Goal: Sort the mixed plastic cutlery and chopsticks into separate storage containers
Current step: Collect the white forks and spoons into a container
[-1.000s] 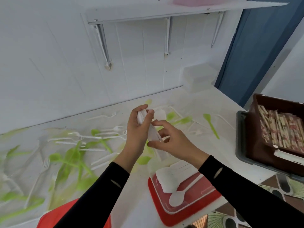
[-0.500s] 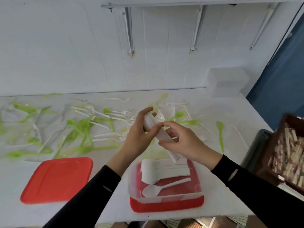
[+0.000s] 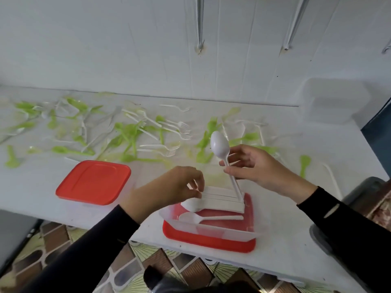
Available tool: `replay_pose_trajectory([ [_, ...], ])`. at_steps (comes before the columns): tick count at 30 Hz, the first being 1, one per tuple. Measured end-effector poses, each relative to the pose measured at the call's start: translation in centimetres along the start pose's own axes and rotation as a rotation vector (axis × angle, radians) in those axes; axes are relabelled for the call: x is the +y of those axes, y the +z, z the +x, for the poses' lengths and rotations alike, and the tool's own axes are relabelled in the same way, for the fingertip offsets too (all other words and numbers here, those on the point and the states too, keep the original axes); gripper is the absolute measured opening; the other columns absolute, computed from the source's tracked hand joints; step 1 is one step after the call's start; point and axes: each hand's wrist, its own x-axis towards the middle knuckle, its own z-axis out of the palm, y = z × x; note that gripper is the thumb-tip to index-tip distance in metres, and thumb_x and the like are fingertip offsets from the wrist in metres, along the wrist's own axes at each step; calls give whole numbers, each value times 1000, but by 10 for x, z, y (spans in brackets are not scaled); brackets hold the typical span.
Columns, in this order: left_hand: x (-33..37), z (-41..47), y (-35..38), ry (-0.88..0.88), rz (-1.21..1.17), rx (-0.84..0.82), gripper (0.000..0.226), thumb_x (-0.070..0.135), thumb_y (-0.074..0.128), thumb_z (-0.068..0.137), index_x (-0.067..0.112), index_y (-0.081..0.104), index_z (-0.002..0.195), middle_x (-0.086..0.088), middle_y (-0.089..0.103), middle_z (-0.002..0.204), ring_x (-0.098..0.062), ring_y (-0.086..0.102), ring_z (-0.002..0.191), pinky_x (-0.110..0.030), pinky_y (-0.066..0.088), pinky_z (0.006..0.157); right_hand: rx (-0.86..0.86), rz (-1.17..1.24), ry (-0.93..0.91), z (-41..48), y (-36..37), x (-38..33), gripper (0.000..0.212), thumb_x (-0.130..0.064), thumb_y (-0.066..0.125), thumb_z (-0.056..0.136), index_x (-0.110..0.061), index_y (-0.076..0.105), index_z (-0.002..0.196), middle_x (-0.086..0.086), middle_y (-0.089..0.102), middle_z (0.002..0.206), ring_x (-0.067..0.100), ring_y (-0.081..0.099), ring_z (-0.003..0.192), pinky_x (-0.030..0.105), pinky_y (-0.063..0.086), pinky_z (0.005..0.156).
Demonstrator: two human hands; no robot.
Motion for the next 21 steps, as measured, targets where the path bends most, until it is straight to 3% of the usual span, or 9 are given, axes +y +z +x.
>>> replay_pose_trajectory([
  [4,4,-1,23,113,480,-156,31,49,76,77,26,65,94,8,52,120,-12,44,107,-23,36,82,-136,20,51,-3,-5,8,35,-6,73,86,-16,61,117,2,75,107,18,68,97,25,55,88],
  [7,11,4,34,105,635,-179,41,56,73,75,25,63,100,4,45,127,-18,38,110,-26,32,84,-161,33,46,-2,-7,10,34,-4,73,85,-14,62,116,2,74,108,22,68,101,24,54,91],
  [10,14,11,39,96,677,-247,43,55,73,76,23,62,103,0,44,127,-21,37,112,-29,35,88,-183,49,40,-1,-8,13,31,-2,73,84,-13,65,111,4,74,109,23,68,105,27,53,94],
  [16,12,16,37,54,596,-370,31,40,74,78,21,63,100,3,48,111,-20,41,109,-33,45,82,-258,86,68,0,-8,17,37,10,75,77,-8,66,109,0,73,96,12,67,90,20,53,84],
  [21,14,20,27,-27,401,-334,19,19,68,83,16,63,101,8,47,88,-14,44,86,-31,43,71,-354,6,109,-2,-8,16,41,8,75,78,-6,67,116,0,73,96,11,67,93,19,51,82],
])
